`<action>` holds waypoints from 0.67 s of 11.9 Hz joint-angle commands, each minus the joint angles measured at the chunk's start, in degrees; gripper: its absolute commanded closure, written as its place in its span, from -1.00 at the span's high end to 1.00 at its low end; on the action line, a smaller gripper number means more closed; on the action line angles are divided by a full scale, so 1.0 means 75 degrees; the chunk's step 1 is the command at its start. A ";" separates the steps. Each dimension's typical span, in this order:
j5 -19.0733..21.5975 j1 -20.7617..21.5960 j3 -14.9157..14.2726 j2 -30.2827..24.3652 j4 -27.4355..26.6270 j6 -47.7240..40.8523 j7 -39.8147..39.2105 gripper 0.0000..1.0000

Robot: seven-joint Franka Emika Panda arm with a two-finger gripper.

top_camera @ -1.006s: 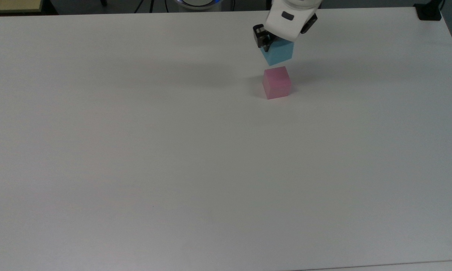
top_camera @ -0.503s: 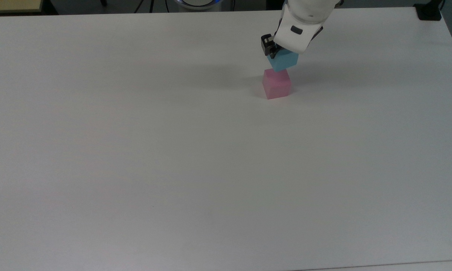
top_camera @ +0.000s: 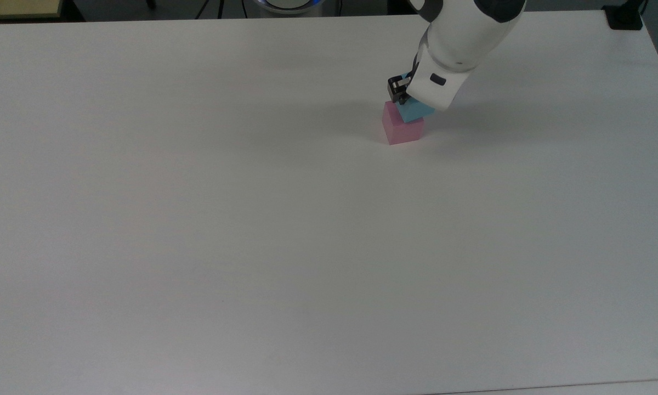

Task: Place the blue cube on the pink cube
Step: 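Lower the blue cube onto the pink cube's top face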

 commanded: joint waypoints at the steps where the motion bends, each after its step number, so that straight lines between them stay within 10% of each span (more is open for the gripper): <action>1: -0.0123 0.0099 -0.0061 0.0286 0.0091 0.0611 0.0581 -0.65; 4: -0.0147 0.0087 -0.0061 0.0333 0.0079 0.0602 0.0607 -0.46; 7: -0.0123 0.0076 -0.0096 0.0345 0.0068 0.0416 0.0583 0.99; 8: -0.0100 0.0064 -0.0107 0.0333 0.0079 0.0217 0.0537 1.00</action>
